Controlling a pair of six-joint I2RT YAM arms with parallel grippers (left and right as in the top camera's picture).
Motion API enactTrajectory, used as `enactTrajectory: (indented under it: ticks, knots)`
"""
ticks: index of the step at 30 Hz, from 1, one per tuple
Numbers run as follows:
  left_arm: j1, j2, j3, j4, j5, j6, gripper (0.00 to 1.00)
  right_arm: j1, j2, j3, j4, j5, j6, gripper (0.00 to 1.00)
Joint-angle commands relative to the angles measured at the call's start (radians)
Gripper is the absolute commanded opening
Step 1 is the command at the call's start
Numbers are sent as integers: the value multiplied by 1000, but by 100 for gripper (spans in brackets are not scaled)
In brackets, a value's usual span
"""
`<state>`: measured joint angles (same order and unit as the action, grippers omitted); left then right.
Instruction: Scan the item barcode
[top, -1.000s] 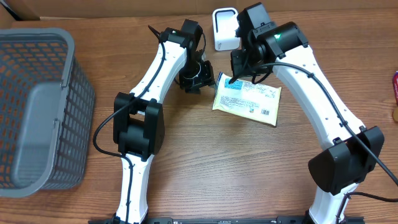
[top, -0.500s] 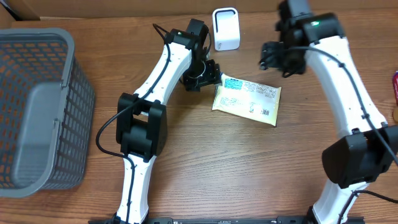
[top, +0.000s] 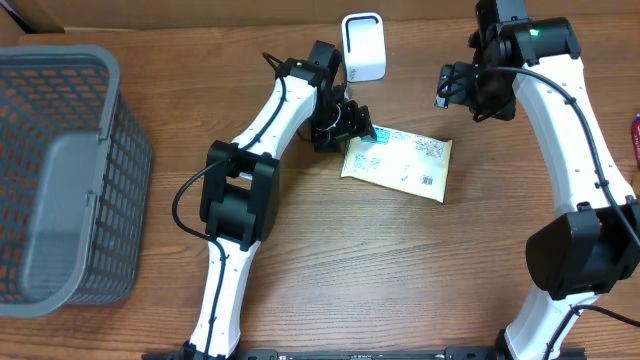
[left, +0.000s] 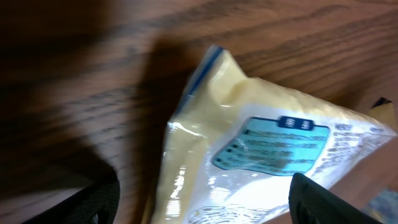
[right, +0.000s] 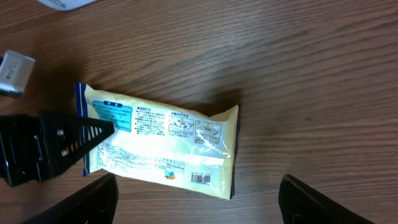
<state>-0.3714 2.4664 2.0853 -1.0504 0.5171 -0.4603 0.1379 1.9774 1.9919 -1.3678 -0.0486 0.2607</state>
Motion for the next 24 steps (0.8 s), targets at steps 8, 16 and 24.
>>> enactTrajectory:
  ticks: [8, 16, 24]
  knots:
    - [-57, 81, 4, 9, 22, -6, 51, -23, 50, -139, 98, 48, -6, 79]
    - [-56, 97, 4, 9, 19, -26, 49, -127, 51, -360, 225, 16, 2, 42]
    - [-56, 97, 4, 10, 19, -27, 61, -192, 51, -526, 415, -173, -6, 18]
